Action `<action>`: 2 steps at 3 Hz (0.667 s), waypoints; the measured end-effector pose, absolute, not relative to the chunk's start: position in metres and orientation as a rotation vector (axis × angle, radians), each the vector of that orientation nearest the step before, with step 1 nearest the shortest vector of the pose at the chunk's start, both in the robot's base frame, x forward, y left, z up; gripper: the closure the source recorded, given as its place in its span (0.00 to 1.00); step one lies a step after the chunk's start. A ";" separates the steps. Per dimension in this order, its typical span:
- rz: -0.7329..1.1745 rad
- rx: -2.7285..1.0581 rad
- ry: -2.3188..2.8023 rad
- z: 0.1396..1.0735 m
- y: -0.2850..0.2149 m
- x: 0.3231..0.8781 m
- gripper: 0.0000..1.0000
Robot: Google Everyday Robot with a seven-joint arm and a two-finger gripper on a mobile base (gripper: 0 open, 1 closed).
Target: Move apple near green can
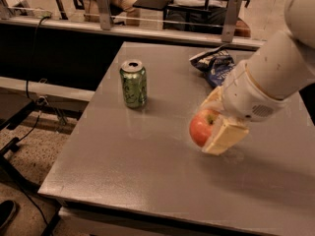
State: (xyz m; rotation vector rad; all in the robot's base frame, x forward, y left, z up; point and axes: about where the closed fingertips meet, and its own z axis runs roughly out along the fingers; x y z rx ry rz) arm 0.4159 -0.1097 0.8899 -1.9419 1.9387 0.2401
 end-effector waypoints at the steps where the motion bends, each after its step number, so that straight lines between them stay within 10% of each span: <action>1: 0.228 -1.901 1.970 0.889 -0.078 0.445 1.00; 2: 0.221 -1.863 2.004 0.880 -0.051 0.467 1.00</action>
Offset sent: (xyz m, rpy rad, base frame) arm 0.0813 0.0918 -0.0270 0.0057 0.0074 -0.1324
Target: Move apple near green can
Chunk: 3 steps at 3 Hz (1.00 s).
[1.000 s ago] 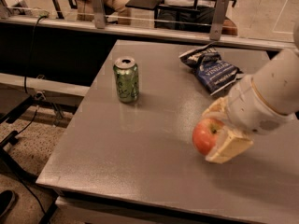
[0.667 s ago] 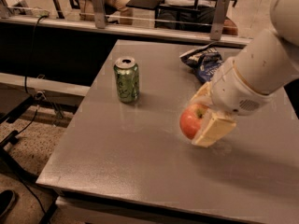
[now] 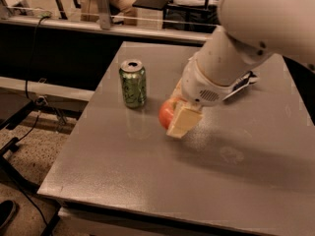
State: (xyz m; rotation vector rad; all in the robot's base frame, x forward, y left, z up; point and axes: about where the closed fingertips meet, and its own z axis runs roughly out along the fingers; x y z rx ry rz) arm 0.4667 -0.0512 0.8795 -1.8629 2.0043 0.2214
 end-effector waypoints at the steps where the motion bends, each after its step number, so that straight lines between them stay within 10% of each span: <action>1: 0.202 -1.831 2.034 0.870 -0.032 0.486 1.00; 3: 0.175 -1.759 2.095 0.856 -0.014 0.519 0.84</action>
Offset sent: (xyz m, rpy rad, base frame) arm 0.0637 0.0438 -0.0264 -0.0077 -0.0081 -0.1091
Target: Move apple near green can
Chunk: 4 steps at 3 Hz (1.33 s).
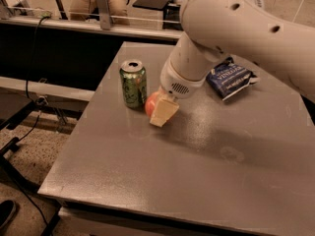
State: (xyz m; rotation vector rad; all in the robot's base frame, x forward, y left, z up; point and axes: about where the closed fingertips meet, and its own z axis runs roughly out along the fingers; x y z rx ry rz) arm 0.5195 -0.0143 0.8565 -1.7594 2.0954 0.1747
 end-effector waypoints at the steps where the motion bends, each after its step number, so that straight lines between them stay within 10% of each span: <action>1: 0.168 -1.731 2.121 0.852 -0.012 0.529 0.61; 4: 0.163 -1.719 2.128 0.850 -0.012 0.532 0.00</action>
Offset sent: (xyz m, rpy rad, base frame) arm 0.0220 -0.0002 -0.0129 0.0054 0.0055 -0.0574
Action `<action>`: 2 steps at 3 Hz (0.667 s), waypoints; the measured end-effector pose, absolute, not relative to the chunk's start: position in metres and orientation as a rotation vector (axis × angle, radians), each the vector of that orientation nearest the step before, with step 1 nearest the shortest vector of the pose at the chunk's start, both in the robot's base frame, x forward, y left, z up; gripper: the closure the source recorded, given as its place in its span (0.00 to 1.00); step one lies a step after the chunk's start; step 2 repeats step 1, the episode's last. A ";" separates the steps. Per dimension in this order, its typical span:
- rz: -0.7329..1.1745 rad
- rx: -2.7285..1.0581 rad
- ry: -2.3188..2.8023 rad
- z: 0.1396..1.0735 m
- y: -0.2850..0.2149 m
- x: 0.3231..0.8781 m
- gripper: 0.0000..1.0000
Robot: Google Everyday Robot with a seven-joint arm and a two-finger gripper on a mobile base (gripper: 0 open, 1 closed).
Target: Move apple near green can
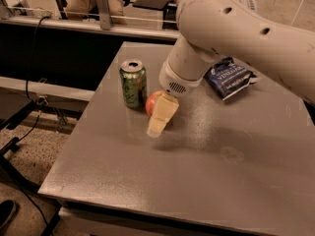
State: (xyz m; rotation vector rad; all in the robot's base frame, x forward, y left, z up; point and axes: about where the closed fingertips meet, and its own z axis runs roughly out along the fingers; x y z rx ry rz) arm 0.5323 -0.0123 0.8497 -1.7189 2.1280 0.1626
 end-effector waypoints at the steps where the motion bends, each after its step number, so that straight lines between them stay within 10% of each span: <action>1: 0.162 -1.719 2.128 0.850 -0.012 0.532 0.00; 2: 0.162 -1.719 2.128 0.850 -0.012 0.532 0.00</action>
Offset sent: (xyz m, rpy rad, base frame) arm 0.0000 0.0000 0.0000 0.0000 0.0000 0.0000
